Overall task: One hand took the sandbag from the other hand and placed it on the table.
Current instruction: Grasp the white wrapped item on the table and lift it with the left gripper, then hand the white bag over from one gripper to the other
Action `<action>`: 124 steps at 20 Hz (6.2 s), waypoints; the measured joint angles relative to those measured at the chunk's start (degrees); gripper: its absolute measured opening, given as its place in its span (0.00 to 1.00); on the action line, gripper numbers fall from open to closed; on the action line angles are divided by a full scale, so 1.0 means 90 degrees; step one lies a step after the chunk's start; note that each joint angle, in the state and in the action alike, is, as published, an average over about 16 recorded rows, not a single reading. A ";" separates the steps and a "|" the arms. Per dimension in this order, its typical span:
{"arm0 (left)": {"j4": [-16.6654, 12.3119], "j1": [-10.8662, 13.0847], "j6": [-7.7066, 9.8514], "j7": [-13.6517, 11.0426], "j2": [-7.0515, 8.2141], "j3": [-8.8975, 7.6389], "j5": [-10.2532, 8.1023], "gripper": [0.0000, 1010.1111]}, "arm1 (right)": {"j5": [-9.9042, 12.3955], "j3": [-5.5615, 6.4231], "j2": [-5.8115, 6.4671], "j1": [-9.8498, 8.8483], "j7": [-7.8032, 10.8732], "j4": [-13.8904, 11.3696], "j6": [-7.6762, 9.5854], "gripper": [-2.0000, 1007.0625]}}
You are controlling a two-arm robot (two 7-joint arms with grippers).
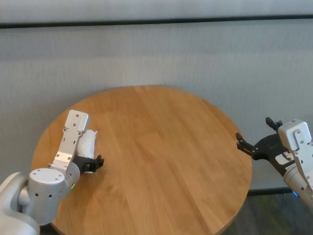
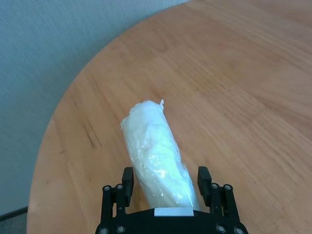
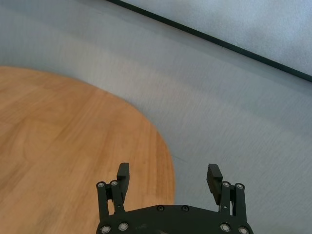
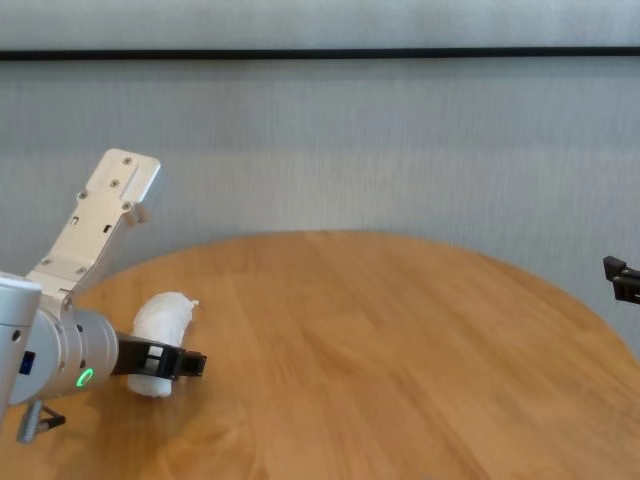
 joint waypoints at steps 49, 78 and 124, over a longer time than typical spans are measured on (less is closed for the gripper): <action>-0.0051 0.0023 -0.0026 0.0063 -0.0004 0.0005 0.0056 0.41 | 0.0000 0.0000 0.0000 0.0000 0.0000 0.0000 0.0000 0.99; -0.0623 0.0431 -0.2424 -0.0444 0.0032 0.0012 0.0660 0.41 | 0.0000 0.0000 0.0000 0.0000 0.0000 0.0000 0.0000 0.99; -0.1882 0.0515 -0.2690 -0.2090 -0.0246 0.0259 0.1125 0.41 | 0.0000 0.0000 0.0000 0.0000 0.0000 0.0000 0.0000 0.99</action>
